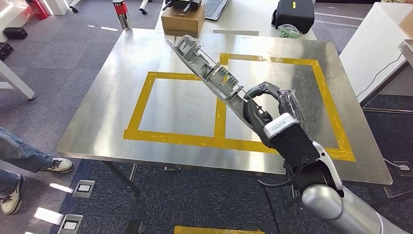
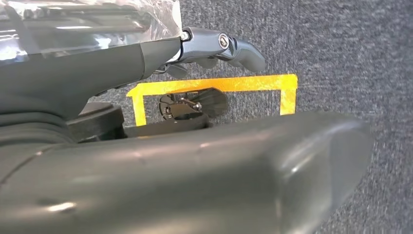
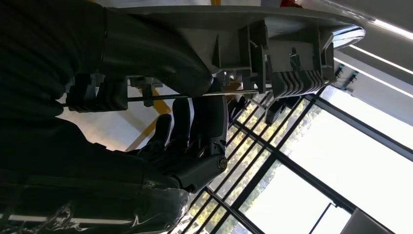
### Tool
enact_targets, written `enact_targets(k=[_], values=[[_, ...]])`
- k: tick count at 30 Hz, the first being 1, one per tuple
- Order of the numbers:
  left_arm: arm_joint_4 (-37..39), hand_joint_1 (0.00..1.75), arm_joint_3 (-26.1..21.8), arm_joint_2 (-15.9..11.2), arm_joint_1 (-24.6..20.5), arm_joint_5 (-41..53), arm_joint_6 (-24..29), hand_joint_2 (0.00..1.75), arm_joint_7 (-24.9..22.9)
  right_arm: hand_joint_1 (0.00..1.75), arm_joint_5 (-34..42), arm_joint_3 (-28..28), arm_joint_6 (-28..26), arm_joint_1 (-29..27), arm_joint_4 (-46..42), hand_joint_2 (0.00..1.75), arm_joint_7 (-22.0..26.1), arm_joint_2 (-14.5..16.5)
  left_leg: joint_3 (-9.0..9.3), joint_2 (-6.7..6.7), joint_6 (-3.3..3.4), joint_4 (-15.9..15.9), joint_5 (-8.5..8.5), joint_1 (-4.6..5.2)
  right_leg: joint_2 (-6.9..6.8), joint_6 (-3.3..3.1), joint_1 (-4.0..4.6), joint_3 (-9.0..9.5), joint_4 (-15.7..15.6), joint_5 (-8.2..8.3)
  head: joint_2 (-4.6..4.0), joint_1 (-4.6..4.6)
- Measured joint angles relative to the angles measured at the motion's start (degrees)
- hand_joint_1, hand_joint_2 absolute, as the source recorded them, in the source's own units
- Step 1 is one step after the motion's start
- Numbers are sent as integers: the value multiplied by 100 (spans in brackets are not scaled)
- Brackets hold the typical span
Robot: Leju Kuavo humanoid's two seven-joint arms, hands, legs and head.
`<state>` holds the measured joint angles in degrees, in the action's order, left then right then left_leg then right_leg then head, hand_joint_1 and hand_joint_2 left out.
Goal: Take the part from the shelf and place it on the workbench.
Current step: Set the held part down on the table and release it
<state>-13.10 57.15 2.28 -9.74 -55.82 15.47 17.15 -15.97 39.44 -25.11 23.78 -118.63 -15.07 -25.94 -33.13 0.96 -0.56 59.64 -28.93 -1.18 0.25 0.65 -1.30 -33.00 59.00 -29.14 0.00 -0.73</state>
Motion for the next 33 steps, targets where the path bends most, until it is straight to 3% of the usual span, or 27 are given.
enact_targets(k=[9,19,25,33], values=[[-16,0,179,59,-100,227,-48,0,-241,175,-507,616,-220,639,1004,175,55,779,-3,3,1,0,3,0,-5,0,0,-1,0,0,0,2],[-26,0,325,104,-151,398,-84,0,-368,175,-1162,1012,-708,1096,1856,175,-185,1356,-3,3,1,0,3,0,-4,0,0,-3,-1,0,0,1],[-27,0,385,126,-160,485,-84,0,-418,175,-1550,1025,-938,1363,2159,175,-598,1418,-1,2,1,2,3,1,-1,0,-1,-4,-4,0,0,1],[-27,0,407,126,-158,579,-92,0,-439,175,-1025,877,-921,1603,2375,175,-983,1149,-1,2,1,3,3,2,1,5,-2,-6,-6,4,0,1]])
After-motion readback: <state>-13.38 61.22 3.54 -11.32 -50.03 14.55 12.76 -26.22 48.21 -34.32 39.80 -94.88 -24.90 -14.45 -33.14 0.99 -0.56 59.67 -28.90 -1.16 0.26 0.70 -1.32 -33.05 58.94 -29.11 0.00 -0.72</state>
